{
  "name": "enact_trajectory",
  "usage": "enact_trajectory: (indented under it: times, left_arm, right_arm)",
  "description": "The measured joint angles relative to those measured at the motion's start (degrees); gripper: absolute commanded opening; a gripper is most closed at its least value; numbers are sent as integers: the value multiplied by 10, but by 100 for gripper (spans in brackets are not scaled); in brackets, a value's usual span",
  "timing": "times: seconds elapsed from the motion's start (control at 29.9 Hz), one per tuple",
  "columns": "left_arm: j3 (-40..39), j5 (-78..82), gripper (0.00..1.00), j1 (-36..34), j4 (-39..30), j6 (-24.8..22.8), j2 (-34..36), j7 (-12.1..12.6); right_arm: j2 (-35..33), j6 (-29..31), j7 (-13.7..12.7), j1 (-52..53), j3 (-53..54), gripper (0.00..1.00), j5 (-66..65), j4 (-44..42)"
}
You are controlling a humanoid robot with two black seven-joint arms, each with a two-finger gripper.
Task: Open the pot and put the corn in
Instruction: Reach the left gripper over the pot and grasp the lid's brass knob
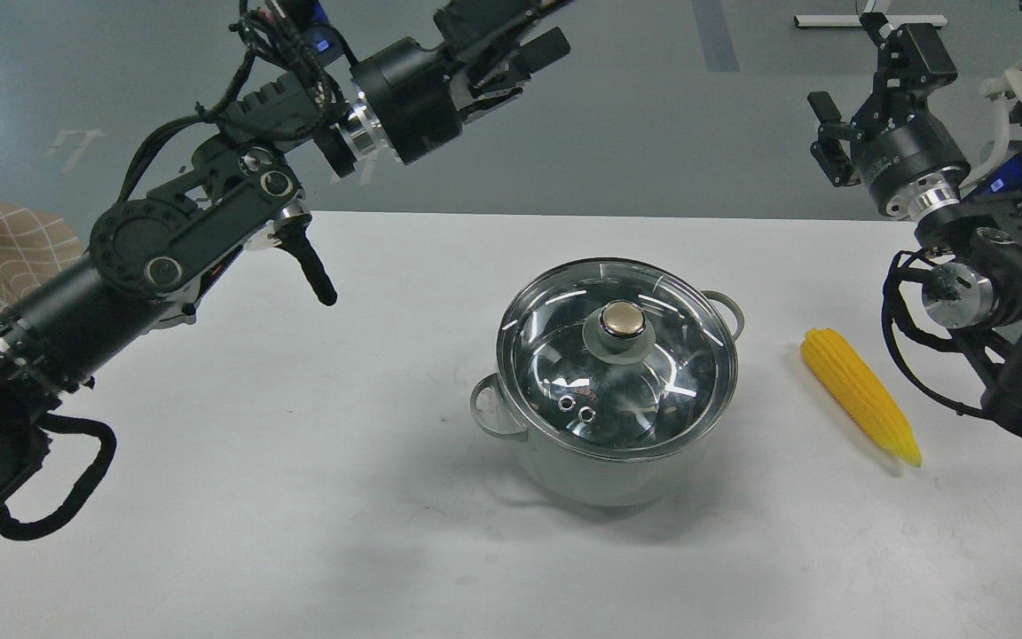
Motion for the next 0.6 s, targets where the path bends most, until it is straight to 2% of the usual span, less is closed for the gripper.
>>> enact_trajectory:
  times: [0.17,0.3,0.43,0.6]
  left_arm:
    - [12,232,98,14,-52,20,-15,0]
    - [62,396,98,19,-53,68,-39,0]
    - [114,491,98,21,-46,97,-67,0]
    - [126,526,97,32,-12,102,-84,0]
  right_arm:
    - [-17,-1,0,-17,0,99,0,5]
    - [-32,-1,0,-29,0,98,0,7]
    - [-38,-1,0,-35,0,98,0,9]
    - [-39,-1,0,-37,0,98,0,10]
